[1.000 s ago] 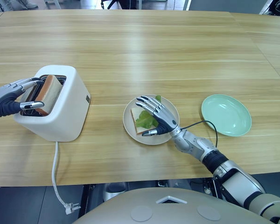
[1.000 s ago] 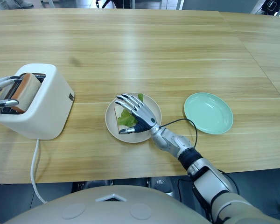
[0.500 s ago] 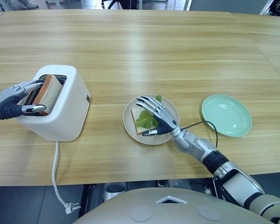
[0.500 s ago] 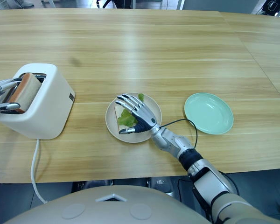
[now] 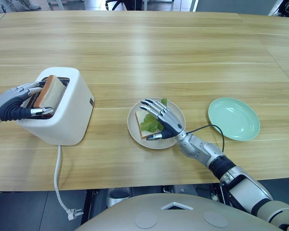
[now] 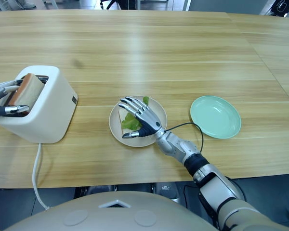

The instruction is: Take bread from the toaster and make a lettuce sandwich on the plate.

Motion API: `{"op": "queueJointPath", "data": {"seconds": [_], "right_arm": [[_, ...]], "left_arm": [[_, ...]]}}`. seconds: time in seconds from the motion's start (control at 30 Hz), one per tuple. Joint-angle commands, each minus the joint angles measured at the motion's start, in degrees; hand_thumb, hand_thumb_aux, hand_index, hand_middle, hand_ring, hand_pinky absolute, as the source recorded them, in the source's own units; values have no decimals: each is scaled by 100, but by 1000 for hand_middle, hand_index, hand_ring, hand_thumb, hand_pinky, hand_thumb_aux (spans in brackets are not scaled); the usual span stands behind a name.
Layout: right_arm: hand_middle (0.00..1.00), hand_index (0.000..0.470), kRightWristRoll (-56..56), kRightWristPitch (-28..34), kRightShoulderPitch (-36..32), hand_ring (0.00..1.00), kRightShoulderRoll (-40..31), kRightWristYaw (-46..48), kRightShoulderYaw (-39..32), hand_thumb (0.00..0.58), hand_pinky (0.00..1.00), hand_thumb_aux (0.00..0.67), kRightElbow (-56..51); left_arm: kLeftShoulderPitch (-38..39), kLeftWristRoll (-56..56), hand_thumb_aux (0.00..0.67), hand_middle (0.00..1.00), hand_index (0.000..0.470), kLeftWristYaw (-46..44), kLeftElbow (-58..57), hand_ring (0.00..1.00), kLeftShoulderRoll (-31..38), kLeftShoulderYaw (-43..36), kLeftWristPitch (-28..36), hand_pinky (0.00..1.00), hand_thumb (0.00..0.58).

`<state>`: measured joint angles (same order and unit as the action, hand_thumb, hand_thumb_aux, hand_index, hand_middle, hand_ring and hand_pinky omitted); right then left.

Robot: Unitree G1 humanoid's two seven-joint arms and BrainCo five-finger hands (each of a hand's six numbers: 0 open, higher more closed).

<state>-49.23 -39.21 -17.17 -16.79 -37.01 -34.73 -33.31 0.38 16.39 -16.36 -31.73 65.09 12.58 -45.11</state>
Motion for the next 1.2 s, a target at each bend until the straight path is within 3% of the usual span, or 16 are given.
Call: {"op": "queueJointPath", "data": {"seconds": [0.03, 0.53, 0.63, 0.67, 0.7, 0.73, 0.97, 1.2], "right_arm": [[0, 0, 37, -28, 40, 0, -18, 60, 63, 0, 0, 0, -1], [0, 0, 33, -39, 38, 0, 0, 15, 89, 0, 0, 0, -37], [0, 0, 36, -44, 41, 0, -2, -42, 115, 0, 0, 0, -58], [0, 0, 38, -47, 44, 0, -8, -61, 127, 0, 0, 0, -53], [0, 0, 39, -47, 48, 0, -12, -72, 137, 0, 0, 0, -35], [0, 0, 41, -46, 53, 0, -14, -85, 145, 0, 0, 0, -21], [0, 0, 2, -59, 120, 0, -68, -228, 241, 0, 0, 0, 126], [0, 0, 25, -39, 158, 0, -111, -300, 338, 0, 0, 0, 261]], "left_arm": [[115, 184, 670, 251, 460, -146, -180, 251, -49, -294, 47, 251, 580], [-41, -693, 670, 322, 460, -168, 77, 322, -149, 42, -368, 322, 580], [-270, -794, 670, 678, 460, -45, 3, 678, -170, 173, -317, 678, 580], [-340, -826, 670, 678, 460, -21, -10, 678, -182, 207, -302, 678, 580], [-399, -862, 670, 969, 460, 12, -43, 969, -197, 259, -308, 969, 580], [-454, -906, 670, 1000, 460, 25, -67, 1000, -213, 303, -310, 1000, 580], [-637, -1056, 670, 1000, 460, 127, 9, 1000, -228, 617, -473, 1000, 580], [-845, -1936, 670, 1000, 460, -281, 365, 1000, -453, 724, -412, 1000, 580]]}}
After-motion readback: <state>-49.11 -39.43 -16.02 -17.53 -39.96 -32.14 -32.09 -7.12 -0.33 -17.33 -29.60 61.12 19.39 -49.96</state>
